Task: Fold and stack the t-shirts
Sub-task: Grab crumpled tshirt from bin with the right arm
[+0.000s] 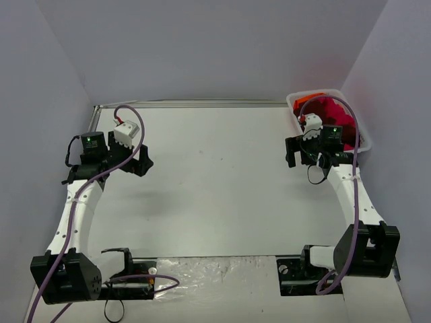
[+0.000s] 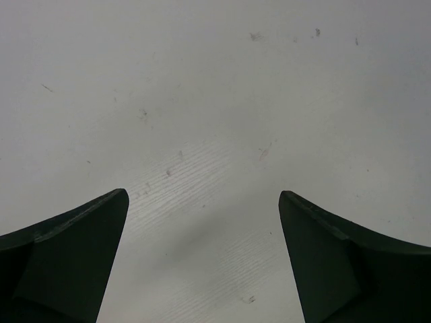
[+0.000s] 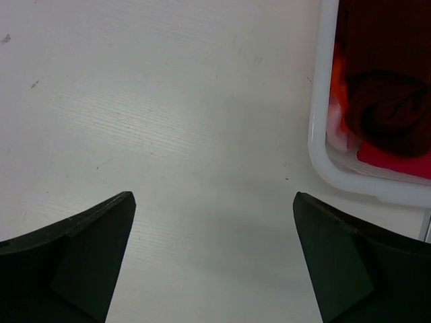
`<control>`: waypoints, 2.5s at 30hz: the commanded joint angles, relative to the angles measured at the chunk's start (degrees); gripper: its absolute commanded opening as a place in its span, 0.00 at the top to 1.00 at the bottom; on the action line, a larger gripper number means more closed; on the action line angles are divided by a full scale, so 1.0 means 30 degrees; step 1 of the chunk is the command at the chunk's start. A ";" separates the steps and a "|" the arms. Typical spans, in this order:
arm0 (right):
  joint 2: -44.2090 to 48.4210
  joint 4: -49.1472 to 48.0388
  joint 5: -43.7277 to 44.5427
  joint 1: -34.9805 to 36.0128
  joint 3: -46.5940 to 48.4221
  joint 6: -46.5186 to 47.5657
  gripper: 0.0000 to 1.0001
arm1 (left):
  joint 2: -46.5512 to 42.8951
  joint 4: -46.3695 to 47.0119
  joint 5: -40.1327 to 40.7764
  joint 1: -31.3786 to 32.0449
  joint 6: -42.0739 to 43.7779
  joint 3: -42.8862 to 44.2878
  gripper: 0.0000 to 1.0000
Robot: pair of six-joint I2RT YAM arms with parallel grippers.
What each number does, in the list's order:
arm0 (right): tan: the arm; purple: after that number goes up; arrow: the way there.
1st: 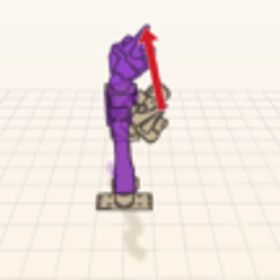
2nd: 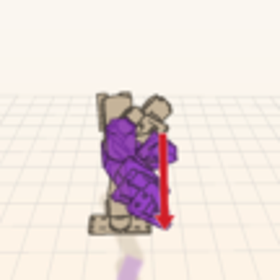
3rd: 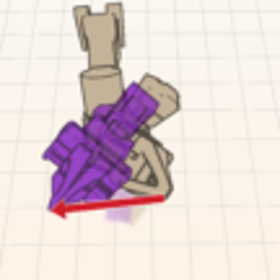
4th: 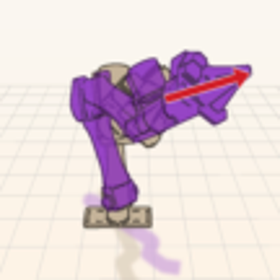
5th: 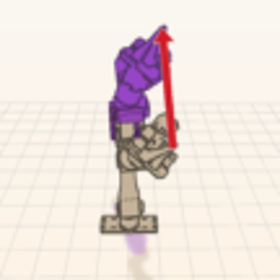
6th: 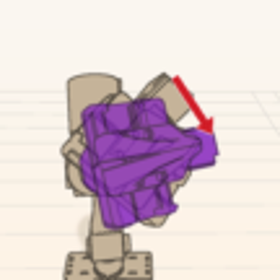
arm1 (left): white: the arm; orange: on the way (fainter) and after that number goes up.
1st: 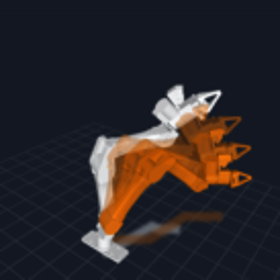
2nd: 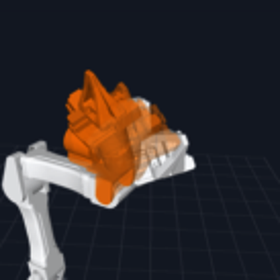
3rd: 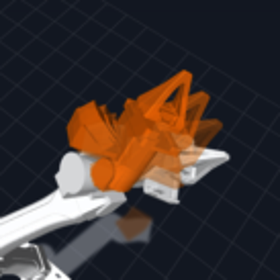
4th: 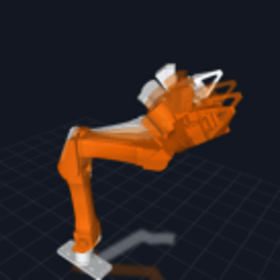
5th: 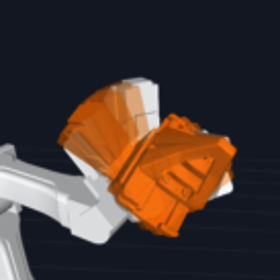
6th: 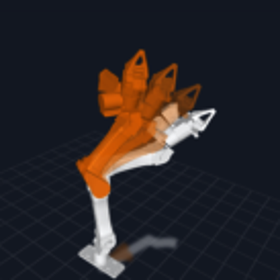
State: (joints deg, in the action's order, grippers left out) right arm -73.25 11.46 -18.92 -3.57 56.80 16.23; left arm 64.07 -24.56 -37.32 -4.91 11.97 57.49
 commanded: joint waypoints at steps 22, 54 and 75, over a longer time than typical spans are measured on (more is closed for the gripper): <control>-0.3617 -0.4433 0.9295 -0.0127 0.5502 0.1591 0.00 | -0.0673 0.1416 0.1685 -0.0151 0.0815 -0.0238 0.06; -1.1123 -0.5375 1.0086 -0.0098 0.9312 0.0833 1.00 | 0.0910 0.4201 0.3563 -0.0093 0.1343 -0.2377 0.06; -0.4294 0.6132 0.3210 0.4969 1.6748 0.0802 1.00 | 0.0118 0.4289 0.3738 -0.0122 0.1372 -0.2934 0.06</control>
State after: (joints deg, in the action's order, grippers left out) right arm -88.49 23.62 -0.93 9.80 102.61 18.09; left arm 66.72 -12.88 -26.44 -4.95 15.64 48.14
